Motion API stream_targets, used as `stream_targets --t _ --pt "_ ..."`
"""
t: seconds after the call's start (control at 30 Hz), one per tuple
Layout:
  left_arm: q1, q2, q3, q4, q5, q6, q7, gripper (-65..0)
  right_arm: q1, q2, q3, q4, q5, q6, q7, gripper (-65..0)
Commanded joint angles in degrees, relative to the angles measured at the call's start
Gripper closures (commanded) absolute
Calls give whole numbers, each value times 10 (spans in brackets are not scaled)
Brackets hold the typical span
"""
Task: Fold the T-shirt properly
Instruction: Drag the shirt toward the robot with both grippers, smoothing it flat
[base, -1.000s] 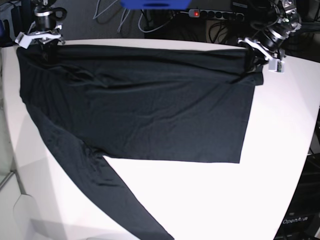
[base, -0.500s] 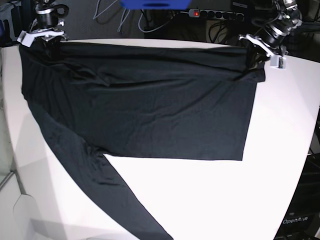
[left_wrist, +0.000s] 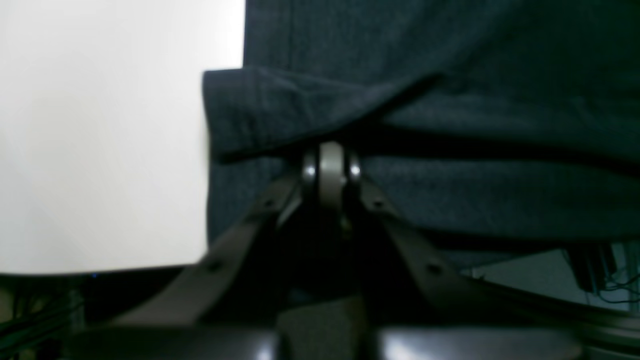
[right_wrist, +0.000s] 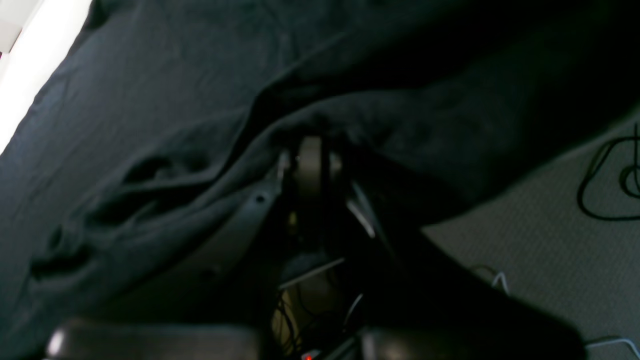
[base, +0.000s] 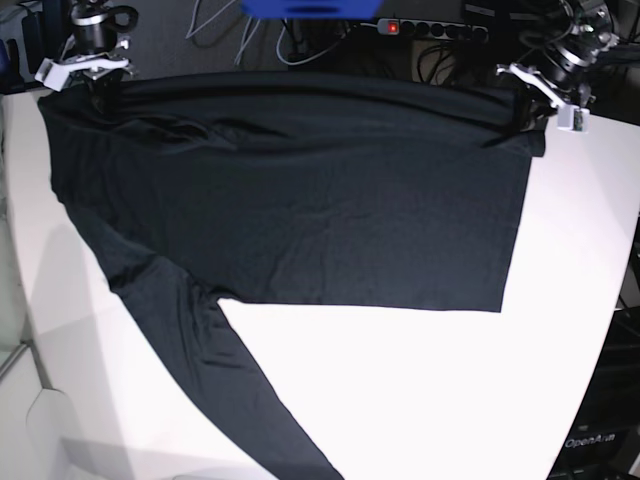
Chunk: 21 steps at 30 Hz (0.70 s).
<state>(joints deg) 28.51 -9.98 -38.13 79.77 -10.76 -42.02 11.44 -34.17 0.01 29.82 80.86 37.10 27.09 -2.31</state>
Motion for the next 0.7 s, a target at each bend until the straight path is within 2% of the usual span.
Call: stream_targets --t 0.0,0.13,0.3,0.6,0.67 --pt "2 3 -9 -1 35 20 29 0 -12 0 0 -4 -21 -19 -37 -5" --pt "-4 33 -42 5 39 20 29 0 -12 -1 0 -4 -21 -19 -37 -5" --pt "-22 53 -63 5 53 20 29 0 -12 -1 0 -1 -20 -19 -37 -5" --pt "-22 61 -76 27 46 20 29 0 -12 -5 1 2 -18 -19 -37 -2" --pt "-21 73 -86 42 32 20 28 0 -11 -8 4 5 -18 -19 -37 0"
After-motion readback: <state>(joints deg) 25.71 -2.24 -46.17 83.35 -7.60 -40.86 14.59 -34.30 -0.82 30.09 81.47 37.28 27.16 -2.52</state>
